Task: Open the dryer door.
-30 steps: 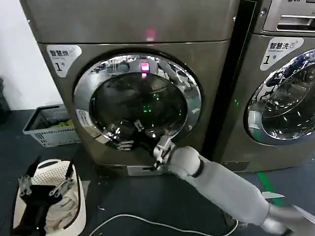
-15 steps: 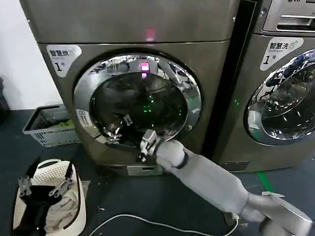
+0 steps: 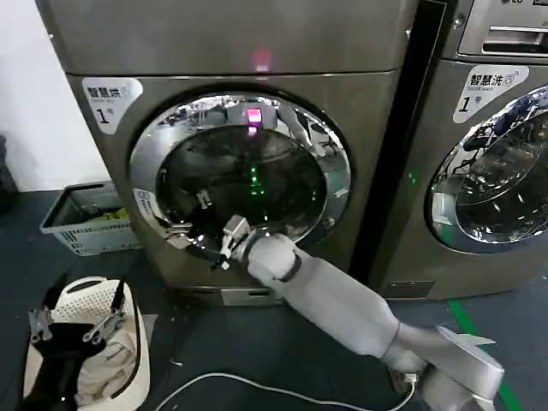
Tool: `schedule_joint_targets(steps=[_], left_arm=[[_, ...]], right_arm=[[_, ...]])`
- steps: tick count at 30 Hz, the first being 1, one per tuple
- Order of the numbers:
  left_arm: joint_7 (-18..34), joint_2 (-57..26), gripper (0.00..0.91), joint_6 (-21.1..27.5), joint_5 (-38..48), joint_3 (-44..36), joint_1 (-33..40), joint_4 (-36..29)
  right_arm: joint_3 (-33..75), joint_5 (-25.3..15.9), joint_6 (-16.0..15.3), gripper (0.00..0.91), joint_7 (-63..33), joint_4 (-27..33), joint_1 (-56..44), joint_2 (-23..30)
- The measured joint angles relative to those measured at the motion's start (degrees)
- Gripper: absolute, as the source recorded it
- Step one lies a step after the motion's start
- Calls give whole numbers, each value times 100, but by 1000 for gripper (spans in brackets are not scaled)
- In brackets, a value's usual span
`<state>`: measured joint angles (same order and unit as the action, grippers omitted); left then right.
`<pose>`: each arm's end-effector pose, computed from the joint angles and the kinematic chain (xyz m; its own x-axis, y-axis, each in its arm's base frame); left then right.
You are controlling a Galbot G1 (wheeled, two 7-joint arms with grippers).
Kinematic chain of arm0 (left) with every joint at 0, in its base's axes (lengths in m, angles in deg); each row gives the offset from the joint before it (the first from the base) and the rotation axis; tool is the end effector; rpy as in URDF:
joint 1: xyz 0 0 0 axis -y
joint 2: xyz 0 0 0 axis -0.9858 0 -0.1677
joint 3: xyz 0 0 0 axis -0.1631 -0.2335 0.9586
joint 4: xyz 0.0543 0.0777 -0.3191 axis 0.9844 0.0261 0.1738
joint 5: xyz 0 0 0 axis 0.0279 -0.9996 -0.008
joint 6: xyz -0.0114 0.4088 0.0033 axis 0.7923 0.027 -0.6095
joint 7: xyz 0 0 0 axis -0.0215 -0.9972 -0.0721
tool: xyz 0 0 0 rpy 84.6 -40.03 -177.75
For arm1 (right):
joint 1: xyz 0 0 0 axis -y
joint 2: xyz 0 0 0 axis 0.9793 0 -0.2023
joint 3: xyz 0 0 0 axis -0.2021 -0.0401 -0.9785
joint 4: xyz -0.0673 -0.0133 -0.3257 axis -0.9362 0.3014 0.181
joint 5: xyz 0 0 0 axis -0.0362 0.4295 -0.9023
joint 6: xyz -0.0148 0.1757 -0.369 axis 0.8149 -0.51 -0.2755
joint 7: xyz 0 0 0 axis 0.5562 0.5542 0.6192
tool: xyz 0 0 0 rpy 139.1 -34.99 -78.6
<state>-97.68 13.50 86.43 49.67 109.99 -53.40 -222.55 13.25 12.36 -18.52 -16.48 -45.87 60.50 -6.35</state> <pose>0.1588 0.0854 -0.1472 -0.9847 -0.0443 -0.1685 -0.0866 0.9637 0.2527 0.4978 0.2697 -0.1665 -0.5233 -0.8446 -0.1134 -0.7889 0.5305 -0.3103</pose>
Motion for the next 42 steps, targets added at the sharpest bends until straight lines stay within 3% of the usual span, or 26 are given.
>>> schedule_joint_targets(steps=[17, 27, 35, 42], left_arm=[[0, 4, 907, -50, 144, 253, -127, -136], [0, 2, 907, -75, 180, 334, -162, -145], [0, -41, 907, -64, 344, 489, -105, -99], [-135, -291, 907, 37, 990, 832, 111, 156]], right_arm=[[-125, 50, 213, 907, 463, 697, 291, 471], [-284, 446, 567, 907, 1389, 844, 448, 442], [-330, 585, 629, 907, 2099, 605, 463, 187], [-450, 936, 1000, 907, 2848, 91, 330, -283]])
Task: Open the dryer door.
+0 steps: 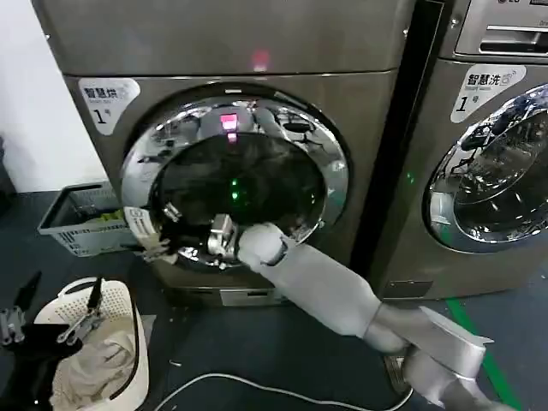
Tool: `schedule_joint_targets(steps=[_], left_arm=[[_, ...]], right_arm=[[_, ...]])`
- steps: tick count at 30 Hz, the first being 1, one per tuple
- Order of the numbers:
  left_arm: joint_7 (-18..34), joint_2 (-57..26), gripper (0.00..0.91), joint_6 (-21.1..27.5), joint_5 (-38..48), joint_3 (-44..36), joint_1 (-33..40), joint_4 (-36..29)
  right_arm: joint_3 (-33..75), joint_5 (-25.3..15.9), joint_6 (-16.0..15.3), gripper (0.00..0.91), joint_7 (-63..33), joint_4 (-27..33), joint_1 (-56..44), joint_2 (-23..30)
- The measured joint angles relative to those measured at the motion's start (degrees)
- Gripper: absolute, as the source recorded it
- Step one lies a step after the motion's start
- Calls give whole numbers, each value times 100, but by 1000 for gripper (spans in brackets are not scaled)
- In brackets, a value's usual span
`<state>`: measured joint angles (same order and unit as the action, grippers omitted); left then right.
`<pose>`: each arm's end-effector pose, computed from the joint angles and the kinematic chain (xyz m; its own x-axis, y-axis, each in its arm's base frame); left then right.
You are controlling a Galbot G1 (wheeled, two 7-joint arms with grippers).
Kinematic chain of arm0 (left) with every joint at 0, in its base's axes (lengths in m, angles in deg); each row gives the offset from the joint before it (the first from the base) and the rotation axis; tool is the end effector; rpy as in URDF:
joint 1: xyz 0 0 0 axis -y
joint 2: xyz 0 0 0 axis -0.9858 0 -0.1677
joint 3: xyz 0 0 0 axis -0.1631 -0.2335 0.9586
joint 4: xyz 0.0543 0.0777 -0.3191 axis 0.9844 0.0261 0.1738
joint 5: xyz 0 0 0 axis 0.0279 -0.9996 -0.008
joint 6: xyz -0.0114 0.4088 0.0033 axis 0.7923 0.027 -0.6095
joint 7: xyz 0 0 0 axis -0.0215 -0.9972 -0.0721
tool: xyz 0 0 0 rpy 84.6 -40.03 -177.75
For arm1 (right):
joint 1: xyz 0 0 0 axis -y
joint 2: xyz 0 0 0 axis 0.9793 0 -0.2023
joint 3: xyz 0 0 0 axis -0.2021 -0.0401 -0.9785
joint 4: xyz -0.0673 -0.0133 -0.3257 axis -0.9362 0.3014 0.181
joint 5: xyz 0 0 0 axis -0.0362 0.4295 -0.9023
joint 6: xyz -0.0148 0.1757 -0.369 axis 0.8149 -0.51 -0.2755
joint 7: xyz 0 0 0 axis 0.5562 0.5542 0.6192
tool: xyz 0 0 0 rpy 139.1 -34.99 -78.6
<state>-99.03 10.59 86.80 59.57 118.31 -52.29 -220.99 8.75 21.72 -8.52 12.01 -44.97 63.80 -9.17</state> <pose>0.1564 0.1203 -0.1397 -0.9790 -0.0666 -0.1927 -0.1089 0.9698 0.2184 0.5062 0.2573 -0.1728 -0.0225 -0.9963 -0.0834 -0.9415 0.0492 -0.3334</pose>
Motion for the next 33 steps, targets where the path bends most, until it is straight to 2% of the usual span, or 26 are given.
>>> schedule_joint_targets(steps=[12, 23, 29, 33], left_arm=[[-195, -717, 907, 436, 499, 766, 548, 571], [-515, -1586, 907, 394, 571, 492, 1105, 1094], [-593, -2103, 907, 306, 666, 238, 1432, 1468], [-762, -2442, 907, 132, 676, -31, 1683, 1665]], right_arm=[[237, 452, 267, 907, 1451, -1516, -538, -1365], [995, 488, 581, 907, 2899, -2457, -1373, -2466], [2013, 254, 657, 907, 3256, -3021, -2261, -3174], [3343, 254, 703, 907, 3341, -3506, -3502, -3680]])
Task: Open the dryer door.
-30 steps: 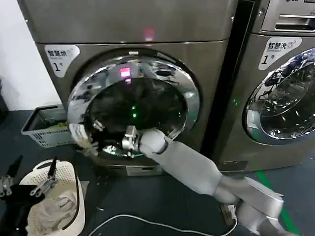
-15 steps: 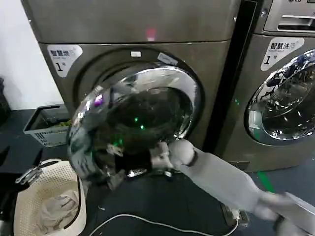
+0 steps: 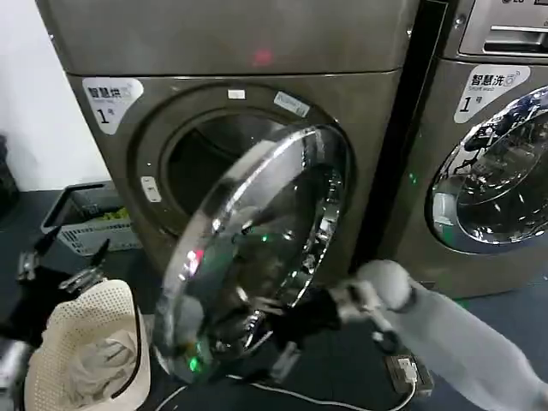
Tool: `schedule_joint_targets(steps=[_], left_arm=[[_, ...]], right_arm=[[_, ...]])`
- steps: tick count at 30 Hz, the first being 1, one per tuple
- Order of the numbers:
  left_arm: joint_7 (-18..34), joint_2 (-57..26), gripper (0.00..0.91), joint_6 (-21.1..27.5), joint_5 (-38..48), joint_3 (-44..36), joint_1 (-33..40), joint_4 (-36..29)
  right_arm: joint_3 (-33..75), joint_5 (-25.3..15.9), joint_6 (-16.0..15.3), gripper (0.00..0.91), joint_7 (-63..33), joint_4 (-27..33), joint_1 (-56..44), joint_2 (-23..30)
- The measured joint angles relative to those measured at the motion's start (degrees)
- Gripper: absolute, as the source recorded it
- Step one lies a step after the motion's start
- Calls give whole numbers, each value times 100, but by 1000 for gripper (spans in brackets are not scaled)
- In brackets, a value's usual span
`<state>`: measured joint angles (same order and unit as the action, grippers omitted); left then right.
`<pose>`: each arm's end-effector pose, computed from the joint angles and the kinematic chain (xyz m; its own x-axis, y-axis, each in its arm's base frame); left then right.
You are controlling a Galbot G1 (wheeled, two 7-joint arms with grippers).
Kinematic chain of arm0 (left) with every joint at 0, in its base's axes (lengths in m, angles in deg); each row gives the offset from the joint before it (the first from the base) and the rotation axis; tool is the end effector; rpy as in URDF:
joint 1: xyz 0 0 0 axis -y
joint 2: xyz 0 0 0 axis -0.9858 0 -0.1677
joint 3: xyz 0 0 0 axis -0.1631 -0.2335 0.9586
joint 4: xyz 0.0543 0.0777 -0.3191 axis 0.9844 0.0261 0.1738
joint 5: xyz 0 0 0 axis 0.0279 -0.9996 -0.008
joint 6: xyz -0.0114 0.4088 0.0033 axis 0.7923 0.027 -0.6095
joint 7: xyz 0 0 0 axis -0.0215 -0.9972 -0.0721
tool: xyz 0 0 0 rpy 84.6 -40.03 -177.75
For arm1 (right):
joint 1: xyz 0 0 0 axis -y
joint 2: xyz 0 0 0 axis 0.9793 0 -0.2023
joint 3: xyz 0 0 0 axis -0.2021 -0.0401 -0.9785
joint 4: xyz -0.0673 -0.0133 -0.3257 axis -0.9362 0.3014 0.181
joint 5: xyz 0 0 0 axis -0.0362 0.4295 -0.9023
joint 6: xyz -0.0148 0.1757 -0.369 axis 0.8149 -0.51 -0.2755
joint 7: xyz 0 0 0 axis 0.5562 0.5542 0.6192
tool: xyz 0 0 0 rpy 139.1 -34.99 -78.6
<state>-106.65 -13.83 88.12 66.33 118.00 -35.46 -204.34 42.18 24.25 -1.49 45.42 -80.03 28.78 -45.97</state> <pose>0.2543 0.1824 -0.1259 -0.9575 0.2224 -0.1835 0.1379 0.9121 0.3860 0.4003 -0.0183 -0.1668 0.2304 -0.9728 0.0230 -0.8643 -0.2155 -0.4545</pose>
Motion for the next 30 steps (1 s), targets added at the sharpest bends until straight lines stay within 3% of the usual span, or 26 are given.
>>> schedule_joint_targets(steps=[5, 7, 9, 11, 15, 19, 22, 25, 30], left_arm=[[-270, -306, 907, -341, -205, -652, 244, 57], [-303, -388, 907, -456, -382, -1036, 305, 55], [-356, -463, 907, -548, -558, -1446, 358, 36], [-402, -519, 907, -619, -713, -1891, 438, 37], [-419, -623, 907, -721, -909, -2742, 696, 138], [-415, -694, 907, -767, -928, -3512, 1072, 283], [-406, -739, 907, -769, -884, -3992, 1427, 395], [-390, -751, 907, -752, -824, -4429, 1779, 500], [-375, -689, 907, -694, -804, -5169, 2418, 726]], right_arm=[[2282, -189, 298, 907, -551, -465, -2238, 0], [3198, -309, 435, 907, -946, -614, -3151, 243], [4153, -620, 662, 907, -1600, -743, -4065, 639], [5073, -974, 684, 907, -2341, -834, -4793, 1088], [6944, -1794, 12, 907, -4138, -948, -5677, 2035], [8468, -1937, -1025, 907, -5603, -910, -5814, 2830], [9459, -2101, -1587, 907, -6329, -671, -5729, 3252], [10233, -2190, -1850, 907, -6652, -346, -5670, 3509], [11189, -2275, -1947, 907, -6851, 263, -5612, 3731]])
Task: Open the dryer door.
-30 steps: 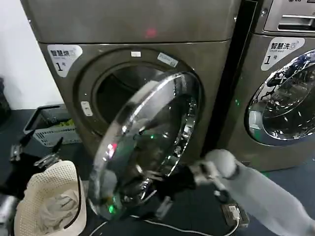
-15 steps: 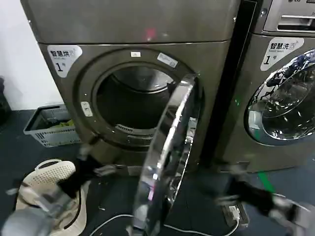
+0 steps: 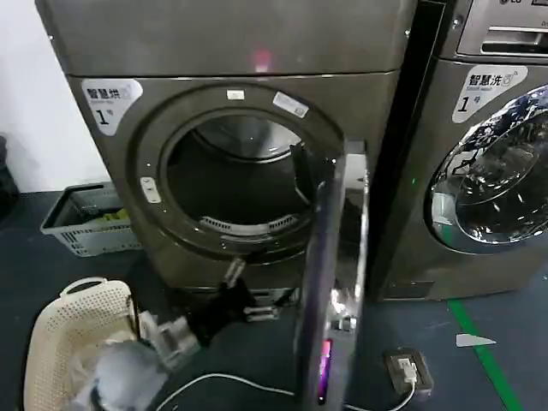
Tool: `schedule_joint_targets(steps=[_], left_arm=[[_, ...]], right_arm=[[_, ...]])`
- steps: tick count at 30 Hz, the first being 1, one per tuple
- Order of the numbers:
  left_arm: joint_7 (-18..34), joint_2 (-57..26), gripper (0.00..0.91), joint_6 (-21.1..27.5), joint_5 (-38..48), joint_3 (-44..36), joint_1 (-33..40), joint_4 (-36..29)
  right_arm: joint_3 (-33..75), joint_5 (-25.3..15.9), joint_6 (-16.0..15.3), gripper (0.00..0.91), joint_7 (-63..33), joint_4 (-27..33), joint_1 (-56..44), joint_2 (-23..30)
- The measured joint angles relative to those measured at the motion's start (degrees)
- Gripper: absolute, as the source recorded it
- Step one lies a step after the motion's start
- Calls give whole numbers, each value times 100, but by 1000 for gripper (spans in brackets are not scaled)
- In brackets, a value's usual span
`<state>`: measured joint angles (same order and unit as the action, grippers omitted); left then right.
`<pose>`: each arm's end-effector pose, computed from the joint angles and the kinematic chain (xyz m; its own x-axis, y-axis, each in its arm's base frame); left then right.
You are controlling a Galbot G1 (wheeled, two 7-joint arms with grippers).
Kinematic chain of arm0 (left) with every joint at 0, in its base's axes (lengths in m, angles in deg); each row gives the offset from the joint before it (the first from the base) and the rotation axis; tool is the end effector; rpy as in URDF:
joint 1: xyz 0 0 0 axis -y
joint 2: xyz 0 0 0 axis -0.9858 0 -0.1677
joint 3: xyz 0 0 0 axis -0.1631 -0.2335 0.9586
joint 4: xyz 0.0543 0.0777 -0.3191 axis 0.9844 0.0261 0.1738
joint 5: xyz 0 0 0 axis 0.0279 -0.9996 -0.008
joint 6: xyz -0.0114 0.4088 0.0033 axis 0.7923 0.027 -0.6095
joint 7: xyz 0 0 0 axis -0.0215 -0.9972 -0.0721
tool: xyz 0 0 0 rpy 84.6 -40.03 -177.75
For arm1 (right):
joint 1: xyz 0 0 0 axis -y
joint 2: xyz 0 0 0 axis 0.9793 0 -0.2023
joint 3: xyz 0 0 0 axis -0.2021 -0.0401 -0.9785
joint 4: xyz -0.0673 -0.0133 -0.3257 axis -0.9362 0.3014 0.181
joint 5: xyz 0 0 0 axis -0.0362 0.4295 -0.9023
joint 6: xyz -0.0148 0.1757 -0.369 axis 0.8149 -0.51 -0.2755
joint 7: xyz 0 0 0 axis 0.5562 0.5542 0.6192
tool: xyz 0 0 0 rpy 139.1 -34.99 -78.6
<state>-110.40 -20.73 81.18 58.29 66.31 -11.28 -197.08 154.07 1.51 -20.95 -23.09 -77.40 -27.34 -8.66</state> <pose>0.3232 -0.0378 -0.1914 -0.5384 0.8348 -0.1152 0.7334 0.5315 0.4238 -0.0427 -0.4218 -0.1435 -0.3849 0.8861 -0.2582 0.8729 0.2586 -0.4137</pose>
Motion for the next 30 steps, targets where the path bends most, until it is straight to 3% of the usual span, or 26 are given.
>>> schedule_joint_targets(steps=[17, 30], left_arm=[[222, 933, 907, 149, 50, -2680, 2715, 1505], [318, 2452, 907, 221, 38, -3675, 4215, 3084]], right_arm=[[1622, 284, -48, 907, 40, 939, -171, 255], [2027, 285, 56, 907, -360, 1268, -161, 237]])
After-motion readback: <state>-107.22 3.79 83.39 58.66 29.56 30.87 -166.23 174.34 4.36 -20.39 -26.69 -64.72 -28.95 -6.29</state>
